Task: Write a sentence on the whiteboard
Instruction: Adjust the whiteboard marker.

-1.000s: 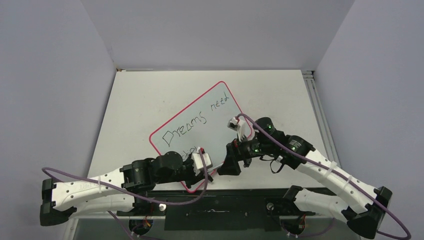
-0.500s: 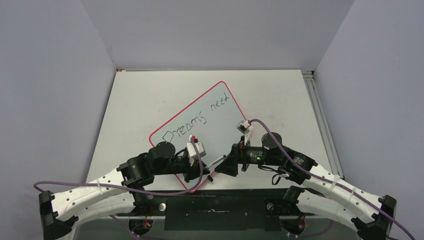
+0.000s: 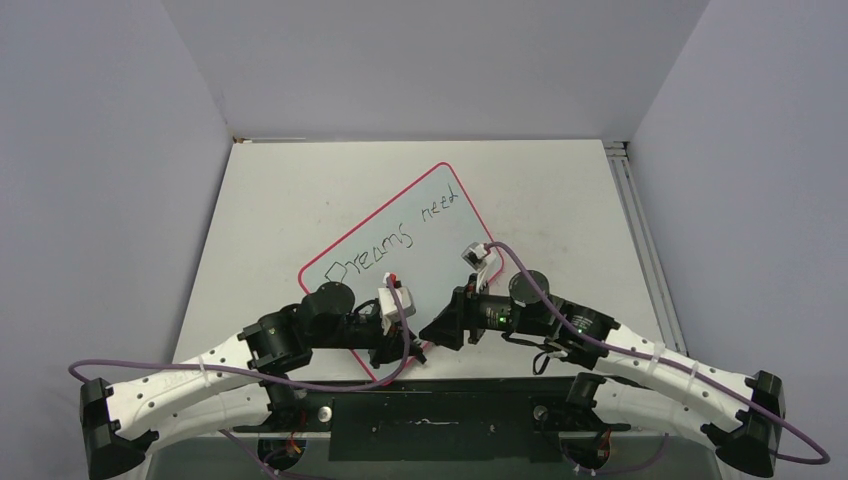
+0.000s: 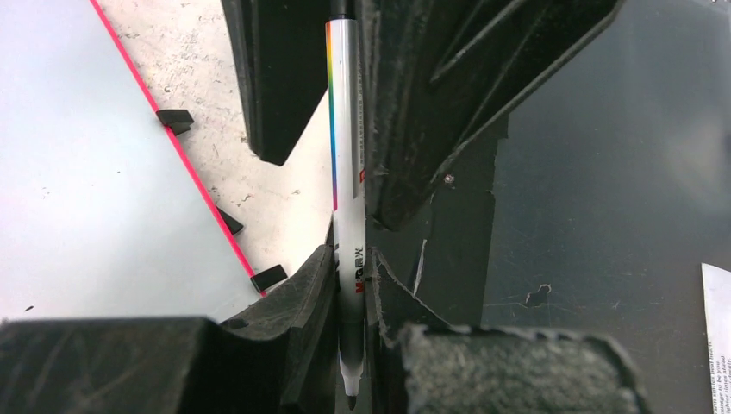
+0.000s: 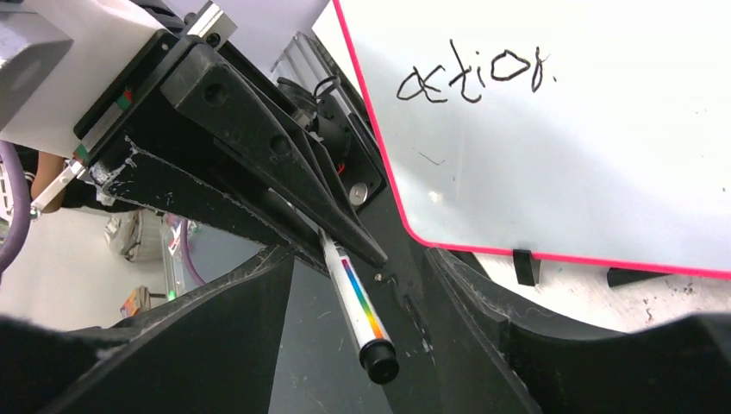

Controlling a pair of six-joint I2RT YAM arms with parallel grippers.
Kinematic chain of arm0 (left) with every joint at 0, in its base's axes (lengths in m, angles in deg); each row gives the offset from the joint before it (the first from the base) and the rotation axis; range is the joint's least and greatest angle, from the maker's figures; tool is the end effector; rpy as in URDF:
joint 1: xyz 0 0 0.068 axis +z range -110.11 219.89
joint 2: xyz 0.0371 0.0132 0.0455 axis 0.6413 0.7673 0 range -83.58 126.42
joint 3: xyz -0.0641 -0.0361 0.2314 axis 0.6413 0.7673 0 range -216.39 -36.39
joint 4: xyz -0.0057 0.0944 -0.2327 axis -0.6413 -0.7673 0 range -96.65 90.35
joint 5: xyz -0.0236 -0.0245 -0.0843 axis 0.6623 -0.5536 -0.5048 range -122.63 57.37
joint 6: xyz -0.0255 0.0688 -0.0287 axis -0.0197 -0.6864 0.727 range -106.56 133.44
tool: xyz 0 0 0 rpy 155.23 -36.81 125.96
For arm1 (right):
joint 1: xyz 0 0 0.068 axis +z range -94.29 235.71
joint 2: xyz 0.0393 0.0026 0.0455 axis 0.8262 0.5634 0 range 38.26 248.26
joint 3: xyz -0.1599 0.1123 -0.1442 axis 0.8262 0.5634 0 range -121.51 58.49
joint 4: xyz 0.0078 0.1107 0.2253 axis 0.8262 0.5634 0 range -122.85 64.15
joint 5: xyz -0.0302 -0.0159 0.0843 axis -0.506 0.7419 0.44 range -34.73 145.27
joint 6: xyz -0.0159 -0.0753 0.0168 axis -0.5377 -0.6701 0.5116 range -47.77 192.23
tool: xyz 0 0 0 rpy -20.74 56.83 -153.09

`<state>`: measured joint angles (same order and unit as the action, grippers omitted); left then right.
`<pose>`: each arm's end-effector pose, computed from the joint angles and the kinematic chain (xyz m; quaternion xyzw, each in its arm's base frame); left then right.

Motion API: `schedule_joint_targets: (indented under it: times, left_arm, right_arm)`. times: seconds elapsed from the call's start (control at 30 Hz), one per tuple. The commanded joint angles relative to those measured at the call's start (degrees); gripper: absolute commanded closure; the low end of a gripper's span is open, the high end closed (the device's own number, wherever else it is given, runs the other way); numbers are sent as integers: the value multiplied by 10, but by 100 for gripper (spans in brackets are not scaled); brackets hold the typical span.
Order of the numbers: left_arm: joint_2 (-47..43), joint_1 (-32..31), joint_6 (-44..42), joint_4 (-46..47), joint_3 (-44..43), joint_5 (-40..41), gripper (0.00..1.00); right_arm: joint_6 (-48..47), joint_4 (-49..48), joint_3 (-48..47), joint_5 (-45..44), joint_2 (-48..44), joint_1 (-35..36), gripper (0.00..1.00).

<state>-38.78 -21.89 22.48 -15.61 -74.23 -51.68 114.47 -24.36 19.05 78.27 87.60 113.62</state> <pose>0.0852 -0.2055 0.2551 0.4470 0.6959 -0.4281 0.3642 0.1043 0.2160 0.2662 -0.2239 0.7714 0.5434 0.2439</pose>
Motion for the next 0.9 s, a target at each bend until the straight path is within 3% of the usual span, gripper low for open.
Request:
schedule_joint_targets:
  times: [0.0, 0.27, 0.63, 0.7, 0.8, 0.87]
  left_arm:
    - [-10, 3, 7, 44, -4, -29, 100]
    - [-9, 5, 5, 36, -7, -29, 100]
    - [-6, 5, 2, 42, -5, -53, 100]
    - [-7, 5, 3, 41, -6, -51, 100]
    - [-7, 5, 10, 41, -8, -37, 100]
    - [-7, 6, 19, 41, -10, -28, 100]
  right_arm:
    - [19, -80, 13, -7, -8, 3, 46]
    - [16, -78, 4, 63, 17, 4, 60]
    - [28, -115, 19, 60, 11, 3, 72]
    - [27, -117, 20, 62, 12, 3, 78]
    - [16, -101, 17, 55, 12, 3, 94]
    - [6, -91, 14, 44, 6, 4, 95]
